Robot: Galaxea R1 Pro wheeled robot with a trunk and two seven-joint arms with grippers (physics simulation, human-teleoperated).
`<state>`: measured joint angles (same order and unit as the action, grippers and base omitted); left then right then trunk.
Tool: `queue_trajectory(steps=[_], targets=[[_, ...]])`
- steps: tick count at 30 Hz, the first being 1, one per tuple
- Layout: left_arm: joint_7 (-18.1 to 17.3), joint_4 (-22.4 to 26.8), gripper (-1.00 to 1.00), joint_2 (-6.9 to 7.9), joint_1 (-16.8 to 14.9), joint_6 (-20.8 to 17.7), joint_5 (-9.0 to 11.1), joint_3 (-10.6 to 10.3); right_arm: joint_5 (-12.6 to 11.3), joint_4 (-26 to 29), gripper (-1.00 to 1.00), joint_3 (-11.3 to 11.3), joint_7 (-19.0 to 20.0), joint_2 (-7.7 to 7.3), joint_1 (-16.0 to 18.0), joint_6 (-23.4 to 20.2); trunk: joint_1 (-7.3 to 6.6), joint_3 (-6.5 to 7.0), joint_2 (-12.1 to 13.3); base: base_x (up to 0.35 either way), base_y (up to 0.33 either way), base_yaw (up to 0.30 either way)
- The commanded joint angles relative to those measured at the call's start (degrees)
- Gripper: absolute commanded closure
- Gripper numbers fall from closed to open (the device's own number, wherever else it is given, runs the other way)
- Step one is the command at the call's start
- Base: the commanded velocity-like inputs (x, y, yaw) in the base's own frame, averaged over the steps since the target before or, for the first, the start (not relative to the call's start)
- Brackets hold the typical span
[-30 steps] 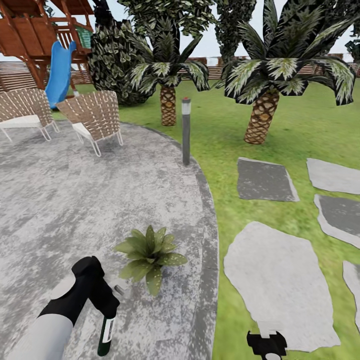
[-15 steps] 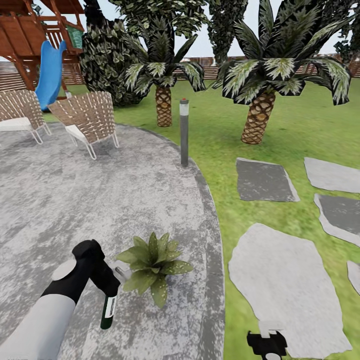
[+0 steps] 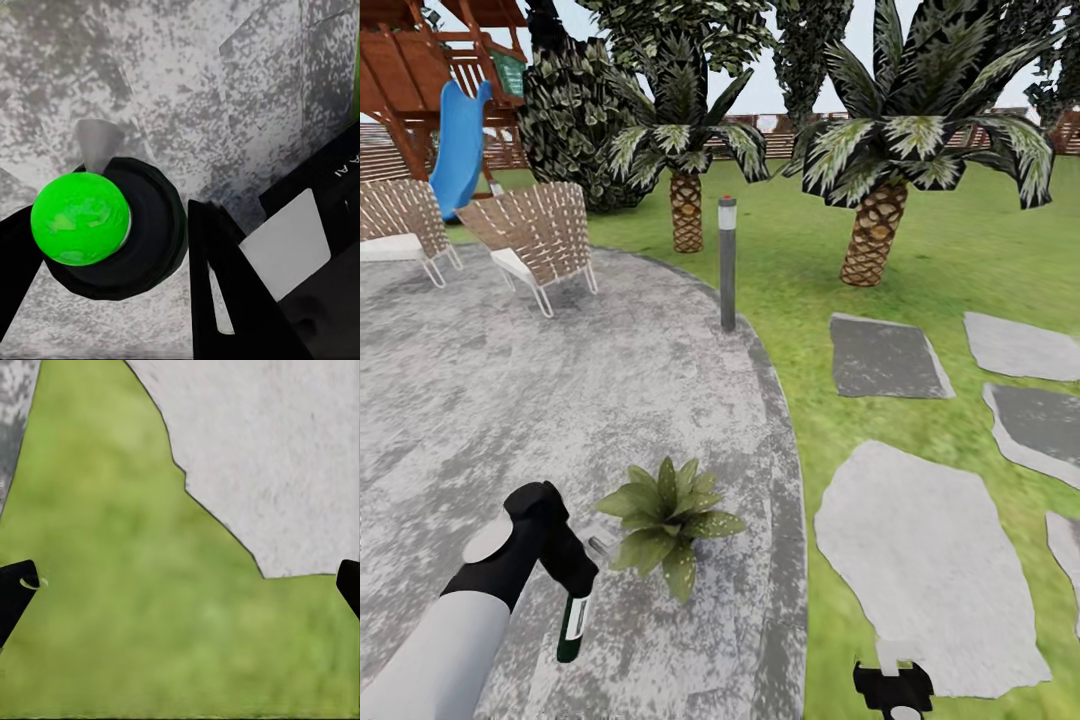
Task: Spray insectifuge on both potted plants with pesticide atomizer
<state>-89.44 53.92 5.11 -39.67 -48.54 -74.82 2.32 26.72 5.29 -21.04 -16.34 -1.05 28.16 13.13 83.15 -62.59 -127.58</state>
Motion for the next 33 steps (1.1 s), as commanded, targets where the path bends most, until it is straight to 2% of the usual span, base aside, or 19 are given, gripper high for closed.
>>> queue_trajectory(steps=[1,10,19,23,27,33], targets=[[-0.6,0.0,1.0,-0.02,0.0,-0.6,-1.1,0.1,0.5,-0.1,-1.0,-0.5,-0.2,0.04,0.1,0.2,-0.04,-0.09,0.0,-0.314,0.124,-0.137],[-0.6,0.1,1.0,-0.08,-0.2,-0.8,-2.0,0.1,0.4,0.0,-1.0,-0.5,-0.1,0.17,0.1,0.2,-0.04,-0.81,0.0,-0.268,0.203,-0.129],[-0.3,0.1,1.0,-0.72,-0.8,-1.0,-1.9,0.2,0.4,0.0,-1.0,-0.5,-0.1,0.17,0.1,0.2,-0.04,-1.38,0.0,-0.002,0.06,-0.043],[-0.1,0.1,1.0,-0.83,-2.6,-1.2,-1.9,0.2,0.4,0.0,-1.0,-0.5,-0.1,0.12,0.1,0.2,-0.04,-1.48,0.0,0.0,0.001,-0.001],[-0.1,0.2,1.0,-0.86,-4.7,-1.3,-1.9,0.3,0.4,0.0,-1.0,-0.5,-0.1,0.13,0.1,0.2,0.84,-2.52,-1.6,0.0,0.0,0.0],[0.0,0.2,1.0,-0.77,-4.8,-1.3,-1.9,0.3,0.4,0.0,-1.0,-0.5,-0.1,0.17,0.1,0.2,2.15,-4.14,-4.0,0.0,0.0,0.0]])
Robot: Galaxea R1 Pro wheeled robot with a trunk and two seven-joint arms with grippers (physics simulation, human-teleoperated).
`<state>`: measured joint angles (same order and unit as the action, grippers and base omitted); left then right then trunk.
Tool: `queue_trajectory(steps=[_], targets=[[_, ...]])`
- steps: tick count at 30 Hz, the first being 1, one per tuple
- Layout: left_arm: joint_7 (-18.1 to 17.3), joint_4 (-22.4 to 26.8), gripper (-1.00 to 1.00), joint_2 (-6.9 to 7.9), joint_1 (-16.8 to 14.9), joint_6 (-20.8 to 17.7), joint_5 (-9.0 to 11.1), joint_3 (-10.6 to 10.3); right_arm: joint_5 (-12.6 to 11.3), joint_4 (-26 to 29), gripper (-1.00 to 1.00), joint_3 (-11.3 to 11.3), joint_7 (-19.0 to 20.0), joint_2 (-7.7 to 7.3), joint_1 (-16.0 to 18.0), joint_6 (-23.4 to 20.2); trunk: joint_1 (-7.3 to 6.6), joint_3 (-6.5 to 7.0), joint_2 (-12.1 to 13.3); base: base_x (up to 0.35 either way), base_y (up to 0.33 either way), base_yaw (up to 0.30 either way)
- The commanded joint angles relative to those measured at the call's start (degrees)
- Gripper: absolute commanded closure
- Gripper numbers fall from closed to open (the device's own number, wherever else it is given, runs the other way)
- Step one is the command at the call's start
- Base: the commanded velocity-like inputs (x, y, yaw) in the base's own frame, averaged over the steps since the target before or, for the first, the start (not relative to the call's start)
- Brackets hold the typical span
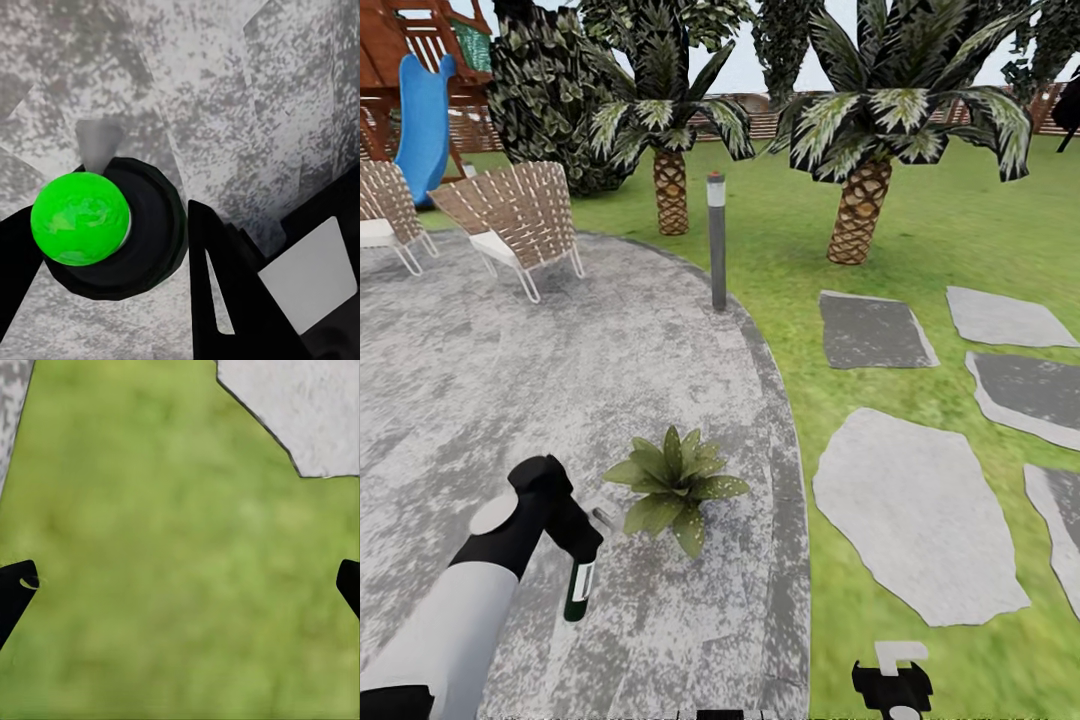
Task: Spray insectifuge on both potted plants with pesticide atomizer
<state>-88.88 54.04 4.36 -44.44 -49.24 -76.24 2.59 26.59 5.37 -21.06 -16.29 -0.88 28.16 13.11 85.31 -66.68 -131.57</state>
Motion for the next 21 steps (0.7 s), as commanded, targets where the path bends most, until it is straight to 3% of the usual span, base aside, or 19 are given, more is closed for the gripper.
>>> queue_trajectory(steps=[1,9,12,14,16,18,21], targets=[[-0.4,0.0,1.0,0.0,0.1,-0.6,-0.5,0.1,0.6,-0.1,-1.0,-0.5,-0.1,0.0,0.0,0.2,0.21,-0.32,-0.4,0.0,0.0,0.0],[6.9,0.0,1.0,-0.32,1.1,-0.6,0.7,0.8,0.6,-0.1,-1.0,-0.5,-0.2,0.01,0.0,0.2,1.97,-2.46,-3.6,0.0,0.0,0.0],[9.4,-0.1,1.0,-0.69,1.1,-0.6,4.6,1.4,0.7,-0.1,-1.0,-0.5,-0.2,-0.03,0.0,0.2,2.63,-3.06,-4.8,0.0,0.0,0.0],[13.0,-0.3,1.0,-0.69,1.1,-0.6,8.2,1.5,0.8,-0.2,-1.0,-0.5,-0.2,-0.06,0.0,0.2,3.07,-3.43,-5.6,0.0,0.0,0.0],[18.9,-0.6,1.0,-0.67,1.1,-0.5,12.5,1.6,1.0,-0.2,-1.0,-0.5,-0.1,-0.08,0.0,0.2,3.07,-3.43,-5.6,0.0,0.0,0.0],[21.1,-0.9,1.0,-0.69,1.4,-0.4,14.8,1.6,1.1,-0.2,-1.0,-0.5,-0.1,-0.16,0.0,0.2,3.07,-3.43,-5.6,0.0,0.0,0.0],[21.7,-1.0,1.0,-1.15,3.3,-0.4,15.5,1.5,1.1,-0.2,-1.0,-0.4,-0.1,-0.25,0.0,0.2,3.07,-3.43,-5.6,0.0,0.0,0.0]])
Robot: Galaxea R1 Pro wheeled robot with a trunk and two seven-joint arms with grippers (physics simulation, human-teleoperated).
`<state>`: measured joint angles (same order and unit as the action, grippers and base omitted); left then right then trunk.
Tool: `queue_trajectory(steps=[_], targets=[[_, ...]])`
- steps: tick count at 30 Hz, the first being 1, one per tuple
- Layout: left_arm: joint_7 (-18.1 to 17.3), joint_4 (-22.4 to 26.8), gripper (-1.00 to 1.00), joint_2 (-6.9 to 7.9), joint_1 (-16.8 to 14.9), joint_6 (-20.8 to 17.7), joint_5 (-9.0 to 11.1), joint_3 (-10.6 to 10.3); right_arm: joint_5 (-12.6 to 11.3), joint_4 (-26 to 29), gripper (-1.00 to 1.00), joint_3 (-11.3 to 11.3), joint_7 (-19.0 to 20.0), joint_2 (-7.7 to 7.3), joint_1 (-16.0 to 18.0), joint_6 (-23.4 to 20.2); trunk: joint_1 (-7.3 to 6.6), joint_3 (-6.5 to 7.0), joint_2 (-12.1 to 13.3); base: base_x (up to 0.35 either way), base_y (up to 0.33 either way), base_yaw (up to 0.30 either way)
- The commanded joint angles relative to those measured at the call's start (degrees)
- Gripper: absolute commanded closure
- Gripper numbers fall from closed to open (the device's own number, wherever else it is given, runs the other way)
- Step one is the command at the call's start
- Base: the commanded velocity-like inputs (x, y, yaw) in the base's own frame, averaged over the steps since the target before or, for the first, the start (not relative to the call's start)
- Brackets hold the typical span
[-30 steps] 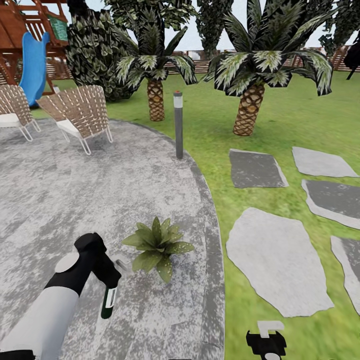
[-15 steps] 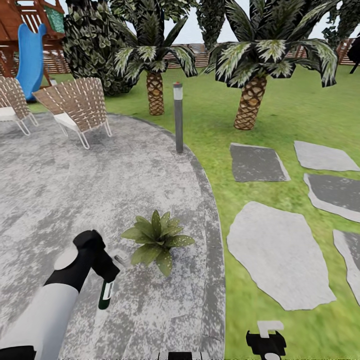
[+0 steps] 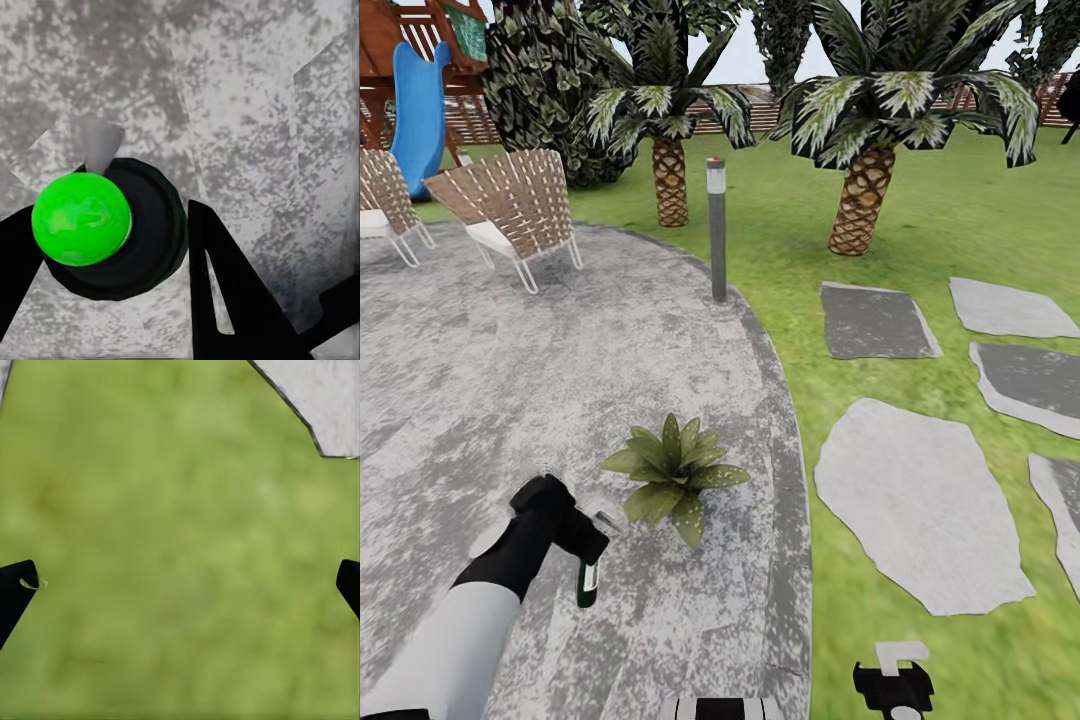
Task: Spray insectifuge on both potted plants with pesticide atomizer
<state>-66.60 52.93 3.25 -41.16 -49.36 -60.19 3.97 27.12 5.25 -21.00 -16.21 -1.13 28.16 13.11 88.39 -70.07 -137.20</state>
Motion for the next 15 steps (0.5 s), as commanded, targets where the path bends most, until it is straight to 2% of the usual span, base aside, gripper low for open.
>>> queue_trajectory(steps=[1,5,7,15], targets=[[-0.5,0.0,1.0,-0.37,0.5,-0.3,-0.5,0.1,0.6,-0.1,-1.0,-0.5,-0.1,0.0,0.0,0.2,-0.01,-0.04,0.0,0.0,0.0,0.0],[-0.5,0.1,1.0,-2.32,3.4,-0.2,-0.4,0.1,0.6,-0.1,-1.0,-0.5,-0.1,-0.01,0.0,0.2,-0.01,-0.04,0.0,0.0,0.0,0.0],[-0.5,0.6,1.0,-2.75,4.2,-0.3,-0.4,0.2,0.6,-0.2,-1.0,-0.4,-0.1,-0.01,0.0,0.2,-0.01,-0.04,0.0,0.0,0.0,0.0],[-0.4,1.0,1.0,-2.94,4.4,-0.3,-0.4,0.6,0.6,-0.2,-1.0,-0.4,-0.1,-0.01,0.0,0.2,-0.01,-0.04,0.0,0.0,0.0,0.0]])
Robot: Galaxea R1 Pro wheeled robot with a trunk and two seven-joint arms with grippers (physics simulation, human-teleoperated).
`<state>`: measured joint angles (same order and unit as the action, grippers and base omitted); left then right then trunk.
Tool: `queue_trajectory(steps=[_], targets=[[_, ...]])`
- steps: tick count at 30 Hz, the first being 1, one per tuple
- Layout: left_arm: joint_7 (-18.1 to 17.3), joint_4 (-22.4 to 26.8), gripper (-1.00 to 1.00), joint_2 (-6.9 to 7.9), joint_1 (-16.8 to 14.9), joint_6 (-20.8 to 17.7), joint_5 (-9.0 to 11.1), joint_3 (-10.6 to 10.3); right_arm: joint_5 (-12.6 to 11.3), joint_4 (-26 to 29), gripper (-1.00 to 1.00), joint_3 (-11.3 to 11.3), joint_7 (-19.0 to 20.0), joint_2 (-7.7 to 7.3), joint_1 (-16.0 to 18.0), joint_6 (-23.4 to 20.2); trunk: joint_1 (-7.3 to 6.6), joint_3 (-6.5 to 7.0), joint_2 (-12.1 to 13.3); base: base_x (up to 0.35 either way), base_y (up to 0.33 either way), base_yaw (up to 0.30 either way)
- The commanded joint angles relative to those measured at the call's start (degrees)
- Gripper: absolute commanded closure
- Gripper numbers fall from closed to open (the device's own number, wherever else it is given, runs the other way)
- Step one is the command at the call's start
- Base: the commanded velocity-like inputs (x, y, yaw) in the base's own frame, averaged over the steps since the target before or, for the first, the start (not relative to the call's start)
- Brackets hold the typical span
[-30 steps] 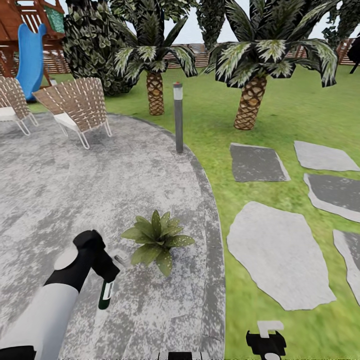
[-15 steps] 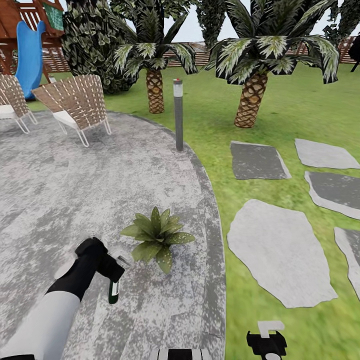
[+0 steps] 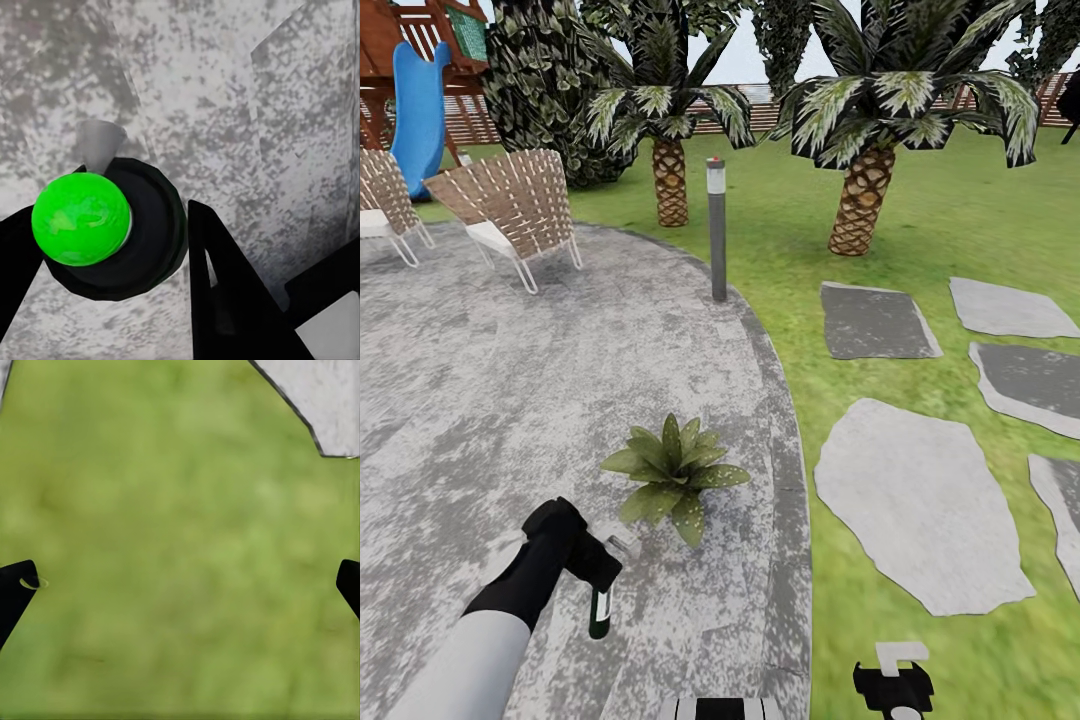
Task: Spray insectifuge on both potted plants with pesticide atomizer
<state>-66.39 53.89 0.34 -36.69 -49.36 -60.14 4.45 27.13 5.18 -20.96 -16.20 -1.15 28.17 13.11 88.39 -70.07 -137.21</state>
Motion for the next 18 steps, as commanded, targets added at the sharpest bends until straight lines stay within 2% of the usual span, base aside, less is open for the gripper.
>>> queue_trajectory(steps=[1,7,11,18], targets=[[-0.6,0.0,1.0,-0.06,0.0,-0.3,-0.5,0.1,0.6,-0.1,-1.0,-0.5,-0.1,0.0,0.0,0.2,-0.01,-0.04,0.0,0.0,0.0,0.0],[0.1,-0.6,1.0,-2.03,0.6,0.0,-0.4,0.1,0.6,-0.1,-1.0,-0.5,-0.1,0.03,0.0,0.2,-0.01,-0.04,0.0,0.0,0.0,0.0],[0.8,-0.4,1.0,-2.62,1.1,0.0,-0.4,0.0,0.6,-0.1,-1.0,-0.5,-0.1,0.08,0.0,0.2,-0.01,-0.04,0.0,-0.017,0.005,0.0],[0.9,-0.2,1.0,-3.05,1.2,0.1,-0.3,0.1,0.6,-0.1,-1.0,-0.5,-0.1,0.14,0.0,0.2,-0.01,-0.04,0.0,-0.121,0.232,0.0]])
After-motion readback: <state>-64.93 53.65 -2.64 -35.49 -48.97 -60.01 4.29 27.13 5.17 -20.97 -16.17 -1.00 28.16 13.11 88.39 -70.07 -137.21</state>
